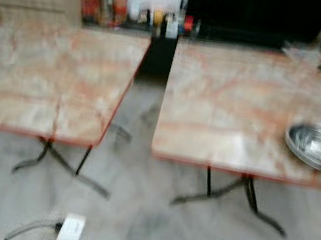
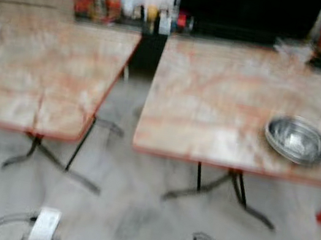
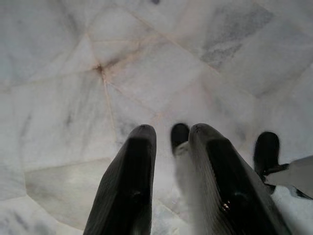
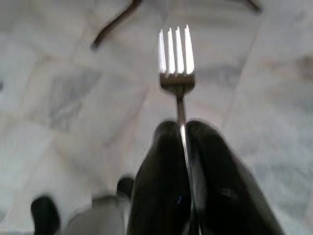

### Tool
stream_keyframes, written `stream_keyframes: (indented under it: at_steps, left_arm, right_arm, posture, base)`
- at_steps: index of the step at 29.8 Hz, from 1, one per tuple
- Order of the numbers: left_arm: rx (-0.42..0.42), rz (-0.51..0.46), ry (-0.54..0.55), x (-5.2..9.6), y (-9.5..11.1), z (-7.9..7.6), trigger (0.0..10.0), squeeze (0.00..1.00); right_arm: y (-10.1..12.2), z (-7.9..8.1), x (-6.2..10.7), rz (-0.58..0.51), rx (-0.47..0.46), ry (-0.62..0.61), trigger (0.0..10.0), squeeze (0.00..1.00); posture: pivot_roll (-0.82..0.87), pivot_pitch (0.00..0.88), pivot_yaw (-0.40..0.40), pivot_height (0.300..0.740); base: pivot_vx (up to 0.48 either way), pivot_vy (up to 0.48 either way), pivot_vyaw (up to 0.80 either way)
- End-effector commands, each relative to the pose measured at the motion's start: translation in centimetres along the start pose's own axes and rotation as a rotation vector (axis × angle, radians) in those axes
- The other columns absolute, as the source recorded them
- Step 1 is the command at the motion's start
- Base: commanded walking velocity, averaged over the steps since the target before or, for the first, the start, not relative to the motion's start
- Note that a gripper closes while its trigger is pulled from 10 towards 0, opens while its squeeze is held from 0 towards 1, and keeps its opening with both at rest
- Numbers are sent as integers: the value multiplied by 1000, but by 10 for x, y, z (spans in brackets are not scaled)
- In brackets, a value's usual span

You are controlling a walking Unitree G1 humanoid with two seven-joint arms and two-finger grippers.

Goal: Setting the table

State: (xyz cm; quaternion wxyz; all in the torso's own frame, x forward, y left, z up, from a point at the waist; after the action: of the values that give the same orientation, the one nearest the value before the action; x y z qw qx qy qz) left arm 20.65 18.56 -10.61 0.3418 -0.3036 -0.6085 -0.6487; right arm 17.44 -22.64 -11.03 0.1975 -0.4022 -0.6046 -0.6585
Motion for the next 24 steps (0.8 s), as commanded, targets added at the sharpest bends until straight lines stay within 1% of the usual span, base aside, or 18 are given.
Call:
stream_keyframes:
  at_steps: [1, 24]
  left_arm:
    - [-2, 14, 19, 0, -3, 7, 10000, 0]
    - [-5, 15, 17, 1, -6, 7, 10000, 0]
  right_arm:
    - [-3, 9, 0, 8, -5, 20, 10000, 0]
    - [-3, 3, 1, 5, -6, 2, 10000, 0]
  posture:
    - [-82, 0, 14, 740]
    - [-90, 0, 17, 740]
  base:
    - [0, -289, 0]
    - [0, -291, 0]
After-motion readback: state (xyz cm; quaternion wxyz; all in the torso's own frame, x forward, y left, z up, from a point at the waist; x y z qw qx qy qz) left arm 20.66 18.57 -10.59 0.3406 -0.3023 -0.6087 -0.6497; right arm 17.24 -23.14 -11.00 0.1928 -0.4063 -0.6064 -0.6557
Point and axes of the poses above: a point about 5 cm out from each wrist's last joint towards the gripper, its own x axis pointing back from the gripper into the wrist, its own y axis along the axis of the wrist's last joint, z = x × y, the point moved 3 cm from there along -x, pointing out of the wrist towards the gripper, and after that the axes turned 2 degrees about x, right-handed, at the moved point
